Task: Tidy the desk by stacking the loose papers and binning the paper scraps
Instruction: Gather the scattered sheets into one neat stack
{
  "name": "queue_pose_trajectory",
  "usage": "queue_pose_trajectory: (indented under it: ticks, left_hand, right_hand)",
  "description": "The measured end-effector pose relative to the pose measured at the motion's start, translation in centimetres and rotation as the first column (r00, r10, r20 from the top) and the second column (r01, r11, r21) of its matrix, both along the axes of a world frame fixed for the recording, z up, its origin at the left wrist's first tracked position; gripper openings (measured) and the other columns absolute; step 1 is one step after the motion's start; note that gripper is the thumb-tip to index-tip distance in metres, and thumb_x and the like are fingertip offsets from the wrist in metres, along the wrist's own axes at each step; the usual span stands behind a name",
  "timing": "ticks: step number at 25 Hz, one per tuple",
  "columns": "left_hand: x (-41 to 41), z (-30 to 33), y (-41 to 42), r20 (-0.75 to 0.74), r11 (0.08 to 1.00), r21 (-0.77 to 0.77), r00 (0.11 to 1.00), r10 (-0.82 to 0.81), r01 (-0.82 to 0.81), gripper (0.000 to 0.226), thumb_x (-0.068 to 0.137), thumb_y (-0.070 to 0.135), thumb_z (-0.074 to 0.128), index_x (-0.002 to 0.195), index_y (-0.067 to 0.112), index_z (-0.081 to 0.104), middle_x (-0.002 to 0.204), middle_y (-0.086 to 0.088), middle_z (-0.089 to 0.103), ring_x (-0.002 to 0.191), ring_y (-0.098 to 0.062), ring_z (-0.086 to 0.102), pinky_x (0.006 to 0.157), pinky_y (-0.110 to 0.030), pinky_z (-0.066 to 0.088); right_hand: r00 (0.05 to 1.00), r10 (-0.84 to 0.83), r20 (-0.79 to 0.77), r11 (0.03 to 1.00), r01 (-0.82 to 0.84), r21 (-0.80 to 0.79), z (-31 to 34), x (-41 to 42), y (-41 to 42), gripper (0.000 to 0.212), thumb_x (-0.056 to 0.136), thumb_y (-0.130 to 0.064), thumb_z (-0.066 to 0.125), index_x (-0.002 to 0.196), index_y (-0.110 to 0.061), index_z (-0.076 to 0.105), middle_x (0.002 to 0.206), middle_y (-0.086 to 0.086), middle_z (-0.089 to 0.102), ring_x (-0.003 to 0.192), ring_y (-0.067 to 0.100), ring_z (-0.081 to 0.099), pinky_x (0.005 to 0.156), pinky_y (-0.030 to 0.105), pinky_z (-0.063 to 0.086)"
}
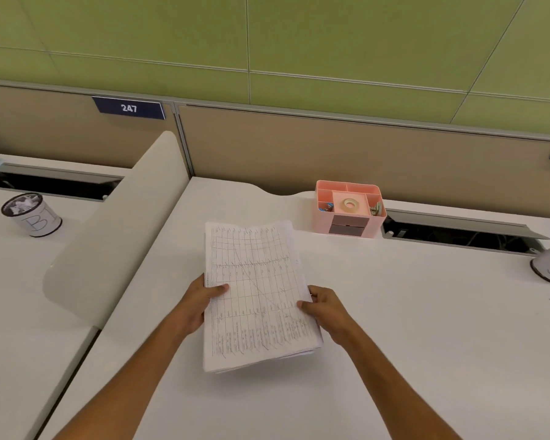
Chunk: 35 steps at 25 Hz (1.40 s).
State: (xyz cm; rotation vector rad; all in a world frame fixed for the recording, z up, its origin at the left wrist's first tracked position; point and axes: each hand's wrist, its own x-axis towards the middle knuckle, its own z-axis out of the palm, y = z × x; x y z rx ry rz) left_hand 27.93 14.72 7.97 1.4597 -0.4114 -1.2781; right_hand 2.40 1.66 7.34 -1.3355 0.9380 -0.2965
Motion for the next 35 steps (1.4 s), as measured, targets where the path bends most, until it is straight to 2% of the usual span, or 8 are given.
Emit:
queue_pose_trajectory:
  ticks: [4,8,11,19,22,27,32,35]
  left_hand:
    - [3.3,0.1,0.8,0.063,0.996,0.069,0.996,0.057,-0.062,0.042,0.092,0.007,0.061,0.132,0.015,0.051,0.124,-0.008,0.065,0.106,-0.029,0.067,0.081,-0.046,0.057]
    - [5.2,-0.3,1.6,0.283,0.980,0.195,0.959,-0.013,-0.044,0.043,0.097,0.013,0.056,0.136,0.023,0.042,0.123,0.001,0.058,0.106,-0.020,0.061,0.086,-0.038,0.051]
    - [7.0,-0.8,2.5,0.387,0.961,0.269,0.921,-0.044,-0.067,0.043,0.098,0.019,0.054,0.139,0.021,0.041,0.126,0.001,0.056,0.113,-0.022,0.058,0.095,-0.038,0.049]
    - [12.0,-1.6,4.2,0.628,0.880,0.429,0.768,-0.128,-0.205,0.034,0.097,0.020,0.050,0.129,0.012,0.055,0.123,-0.007,0.062,0.105,-0.025,0.059,0.094,-0.035,0.047]
    - [12.6,-1.6,4.3,0.713,0.853,0.422,0.694,-0.103,-0.307,0.038,0.098,0.017,0.048,0.134,0.006,0.052,0.131,-0.014,0.059,0.116,-0.032,0.055,0.099,-0.034,0.040]
    - [13.1,-1.9,4.5,0.733,0.818,0.477,0.658,-0.170,-0.320,0.039,0.098,0.016,0.046,0.136,0.004,0.050,0.137,-0.016,0.055,0.123,-0.035,0.051,0.103,-0.037,0.039]
    - [13.6,-2.9,4.5,0.660,0.780,0.570,0.710,-0.246,-0.259,0.038,0.094,0.016,0.048,0.130,0.005,0.050,0.132,-0.014,0.057,0.117,-0.032,0.054,0.097,-0.036,0.044]
    - [13.6,-3.7,4.4,0.678,0.758,0.593,0.677,-0.287,-0.273,0.033,0.088,0.015,0.049,0.119,0.005,0.053,0.122,-0.013,0.058,0.107,-0.031,0.057,0.095,-0.044,0.048]
  right_hand:
    - [0.990,-0.134,0.034,0.990,0.131,0.060,-2.6,4.2,1.7,0.023,0.093,-0.001,0.055,0.111,-0.010,0.066,0.116,0.008,0.070,0.100,0.025,0.070,0.088,0.046,0.057]
    - [0.974,-0.211,0.088,0.975,0.203,0.091,-3.6,8.0,2.8,0.023,0.095,-0.001,0.054,0.108,-0.015,0.066,0.116,0.004,0.070,0.101,0.026,0.069,0.086,0.044,0.058]
    - [0.967,-0.231,0.103,0.970,0.221,0.104,-4.4,11.1,3.0,0.024,0.095,0.000,0.053,0.110,-0.013,0.065,0.115,0.003,0.070,0.102,0.024,0.069,0.084,0.041,0.059]
    - [0.966,-0.248,0.076,0.963,0.237,0.128,-6.7,17.8,4.0,0.024,0.093,-0.003,0.055,0.108,-0.019,0.066,0.113,-0.001,0.071,0.102,0.021,0.069,0.086,0.045,0.058]
    - [0.963,-0.261,0.062,0.959,0.251,0.134,-7.3,19.4,4.8,0.022,0.092,-0.003,0.056,0.105,-0.019,0.066,0.112,-0.002,0.071,0.100,0.020,0.069,0.086,0.045,0.058]
    - [0.966,-0.260,0.007,0.960,0.258,0.111,-7.4,21.0,5.9,0.022,0.093,-0.005,0.056,0.107,-0.020,0.063,0.112,-0.001,0.068,0.102,0.022,0.067,0.088,0.041,0.057]
    - [0.964,-0.210,-0.161,0.973,0.222,0.066,-7.6,22.2,5.8,0.023,0.092,-0.011,0.058,0.114,-0.016,0.062,0.117,0.002,0.067,0.103,0.024,0.066,0.090,0.041,0.056]
    - [0.963,-0.114,-0.244,0.988,0.136,0.076,-7.2,22.2,5.4,0.023,0.093,-0.017,0.058,0.116,-0.016,0.060,0.121,0.004,0.066,0.103,0.025,0.066,0.089,0.042,0.057]
